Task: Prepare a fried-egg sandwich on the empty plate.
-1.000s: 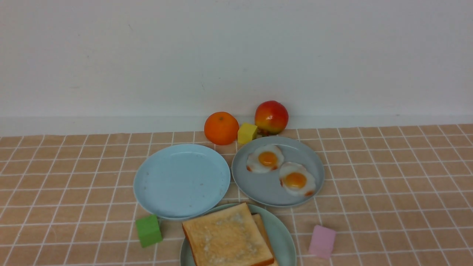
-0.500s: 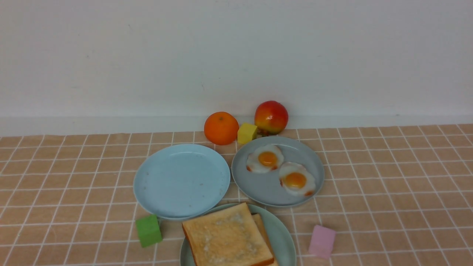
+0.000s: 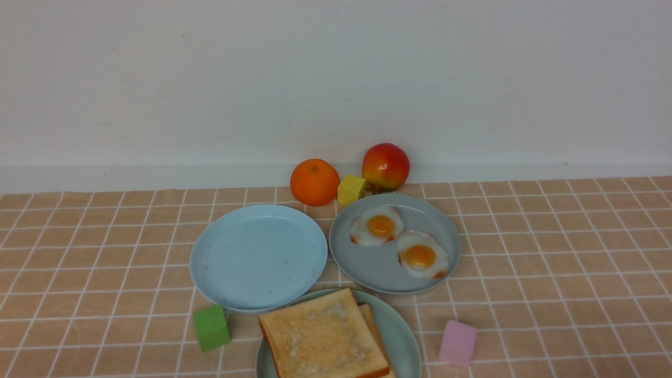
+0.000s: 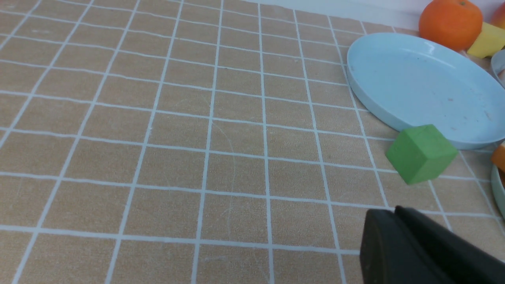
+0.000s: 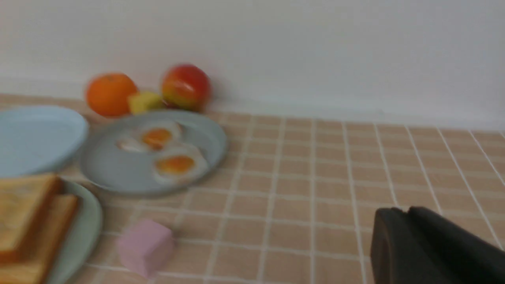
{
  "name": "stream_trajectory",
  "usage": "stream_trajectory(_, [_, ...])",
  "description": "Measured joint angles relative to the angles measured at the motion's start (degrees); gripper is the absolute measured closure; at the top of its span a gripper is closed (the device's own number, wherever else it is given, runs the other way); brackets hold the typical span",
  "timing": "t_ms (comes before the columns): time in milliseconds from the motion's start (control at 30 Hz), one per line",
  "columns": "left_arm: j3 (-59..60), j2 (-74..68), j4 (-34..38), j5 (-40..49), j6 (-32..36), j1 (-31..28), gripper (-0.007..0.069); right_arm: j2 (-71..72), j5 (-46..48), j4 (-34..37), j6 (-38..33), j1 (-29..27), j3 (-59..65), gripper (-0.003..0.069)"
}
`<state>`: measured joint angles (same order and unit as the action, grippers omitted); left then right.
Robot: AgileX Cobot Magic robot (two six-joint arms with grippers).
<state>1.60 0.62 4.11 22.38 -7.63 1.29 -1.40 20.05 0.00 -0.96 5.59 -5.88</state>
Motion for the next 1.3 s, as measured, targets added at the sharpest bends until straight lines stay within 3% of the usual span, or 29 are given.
stream_trajectory(167, [0.0, 0.0, 0.0, -0.1, 0.0, 0.0, 0.0585, 1.9, 1.6, 0.5, -0.3, -4.1, 6.8, 0.0583])
stream_trajectory(1300, [0.1, 0.0, 0.0, -0.2, 0.0, 0.0, 0.0564, 1.9, 1.9, 0.5, -0.4, -4.3, 6.8, 0.0545])
